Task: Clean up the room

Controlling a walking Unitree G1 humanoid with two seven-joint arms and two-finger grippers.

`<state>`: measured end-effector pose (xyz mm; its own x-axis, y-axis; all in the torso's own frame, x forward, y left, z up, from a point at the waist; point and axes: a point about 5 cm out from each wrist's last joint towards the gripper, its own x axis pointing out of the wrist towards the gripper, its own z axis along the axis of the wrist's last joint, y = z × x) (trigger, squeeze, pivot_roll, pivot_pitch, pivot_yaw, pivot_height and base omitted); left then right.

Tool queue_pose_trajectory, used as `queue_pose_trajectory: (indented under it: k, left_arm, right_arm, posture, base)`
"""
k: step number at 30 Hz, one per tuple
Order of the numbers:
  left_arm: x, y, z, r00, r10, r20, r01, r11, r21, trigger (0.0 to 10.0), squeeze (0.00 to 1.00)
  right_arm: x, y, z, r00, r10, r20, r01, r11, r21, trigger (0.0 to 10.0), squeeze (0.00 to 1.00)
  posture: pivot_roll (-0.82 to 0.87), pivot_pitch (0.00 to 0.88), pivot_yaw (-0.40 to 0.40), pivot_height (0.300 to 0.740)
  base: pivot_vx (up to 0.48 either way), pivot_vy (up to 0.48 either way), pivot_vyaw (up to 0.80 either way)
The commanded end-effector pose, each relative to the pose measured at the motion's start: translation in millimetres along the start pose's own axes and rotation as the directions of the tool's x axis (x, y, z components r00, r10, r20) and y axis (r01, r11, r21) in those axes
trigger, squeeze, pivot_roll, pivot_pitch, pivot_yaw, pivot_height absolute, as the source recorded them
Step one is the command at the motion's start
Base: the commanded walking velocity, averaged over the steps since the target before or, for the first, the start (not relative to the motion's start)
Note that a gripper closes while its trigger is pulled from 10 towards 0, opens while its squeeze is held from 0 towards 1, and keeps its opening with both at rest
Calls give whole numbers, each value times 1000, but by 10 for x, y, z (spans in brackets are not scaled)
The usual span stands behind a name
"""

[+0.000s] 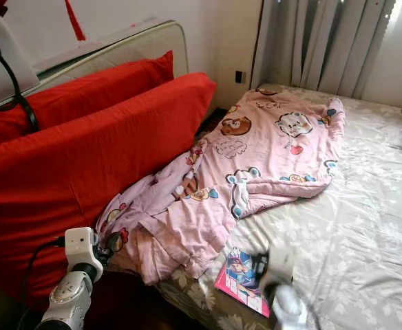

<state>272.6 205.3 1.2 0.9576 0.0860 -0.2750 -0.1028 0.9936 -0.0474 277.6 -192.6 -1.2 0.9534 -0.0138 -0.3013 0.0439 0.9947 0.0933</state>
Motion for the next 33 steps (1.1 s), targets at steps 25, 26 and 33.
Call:
queue_pose_trajectory:
  k: [25, 26, 33]
  left_arm:
    - [-81, -131, 107, 990, 1, 141, -2, 1000, 3, 10000, 0]
    - [-81, -131, 107, 990, 1, 141, -2, 1000, 3, 10000, 0]
    - [-104, -168, 98, 989, 2, 150, -1, 1000, -7, 10000, 0]
  right_arm:
    - [-12, -80, 152, 994, 2, 110, 2, 999, -40, 10000, 0]
    - [-12, -80, 152, 994, 2, 110, 2, 999, -40, 10000, 0]
    - [37, 28, 209, 992, 39, 124, -33, 998, -50, 10000, 0]
  posture:
    - [-103, 0, 21, 740]
    - [-103, 0, 21, 740]
    - [-74, 0, 11, 700]
  base:
    - [0, 0, 0]
    - [0, 0, 0]
    - [0, 0, 0]
